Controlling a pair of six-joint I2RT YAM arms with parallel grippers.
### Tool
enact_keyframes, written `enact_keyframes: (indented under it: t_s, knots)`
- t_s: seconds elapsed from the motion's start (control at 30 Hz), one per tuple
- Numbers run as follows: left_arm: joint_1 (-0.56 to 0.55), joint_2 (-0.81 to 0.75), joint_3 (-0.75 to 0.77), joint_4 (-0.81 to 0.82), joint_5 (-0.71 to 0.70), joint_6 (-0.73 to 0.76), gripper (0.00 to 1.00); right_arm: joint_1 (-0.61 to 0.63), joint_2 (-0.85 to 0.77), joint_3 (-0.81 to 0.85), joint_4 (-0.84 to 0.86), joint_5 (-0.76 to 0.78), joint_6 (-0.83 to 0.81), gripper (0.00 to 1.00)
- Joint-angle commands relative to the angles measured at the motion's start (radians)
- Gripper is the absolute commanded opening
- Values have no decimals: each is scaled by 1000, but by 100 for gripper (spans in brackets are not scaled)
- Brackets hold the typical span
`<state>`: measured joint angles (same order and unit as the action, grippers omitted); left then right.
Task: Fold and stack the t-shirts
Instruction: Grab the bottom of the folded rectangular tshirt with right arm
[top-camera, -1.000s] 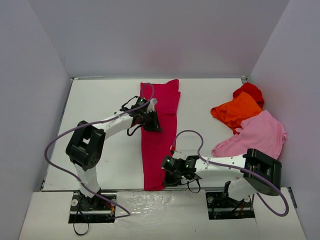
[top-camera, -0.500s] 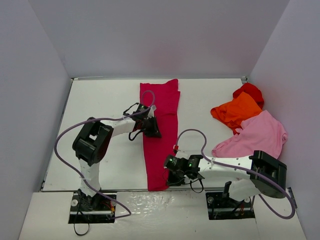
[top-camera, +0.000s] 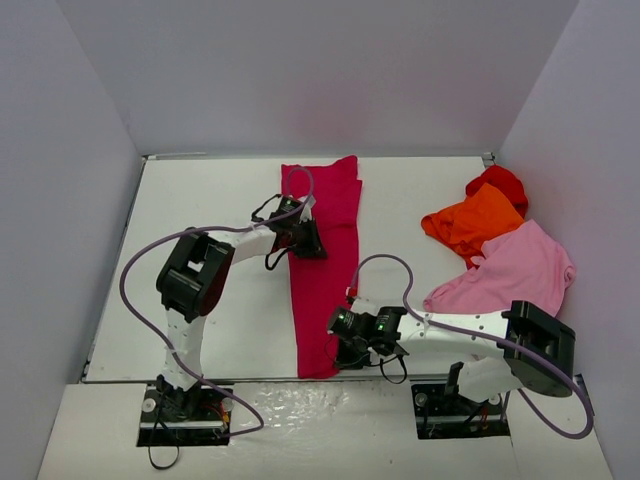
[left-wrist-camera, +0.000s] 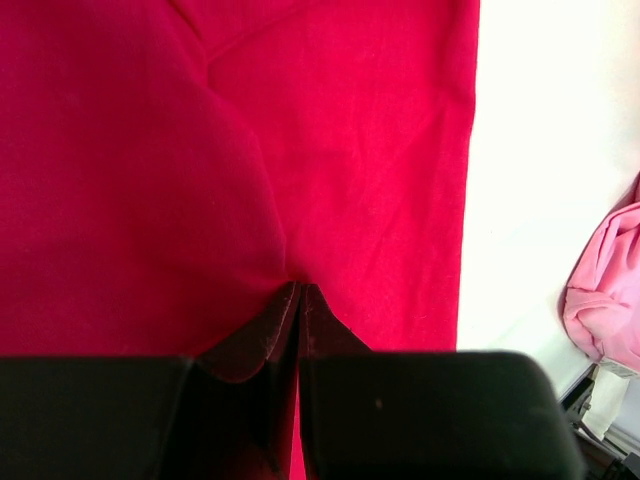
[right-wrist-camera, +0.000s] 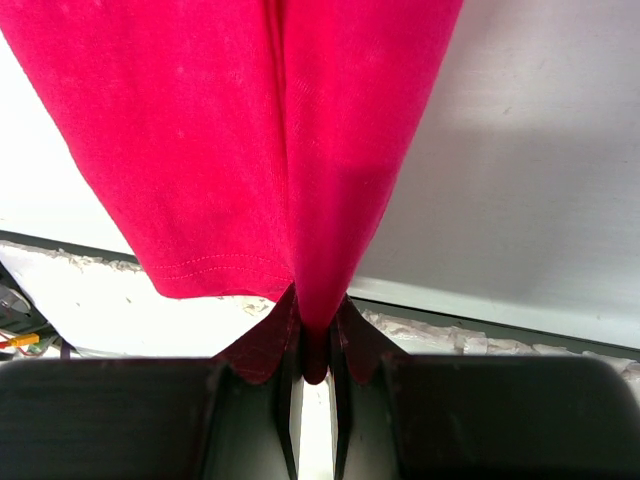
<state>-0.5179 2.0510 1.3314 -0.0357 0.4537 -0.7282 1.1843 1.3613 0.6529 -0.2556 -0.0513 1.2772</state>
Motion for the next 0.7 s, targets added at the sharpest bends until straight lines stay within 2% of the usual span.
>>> enact_keyframes:
  t_s: [0.0, 0.13, 0.47, 0.67]
  knots:
    - [26, -37, 70, 44, -33, 36, 0, -3, -26, 36, -40, 14, -14, 0]
    - [41, -31, 76, 56, -22, 28, 0, -4, -18, 42, -40, 13, -21, 0]
    - [70, 106, 80, 99, -21, 13, 0, -30, -39, 84, -60, 18, -50, 0]
    - [68, 150, 49, 161, 14, -27, 0, -140, -24, 211, -99, 24, -176, 0]
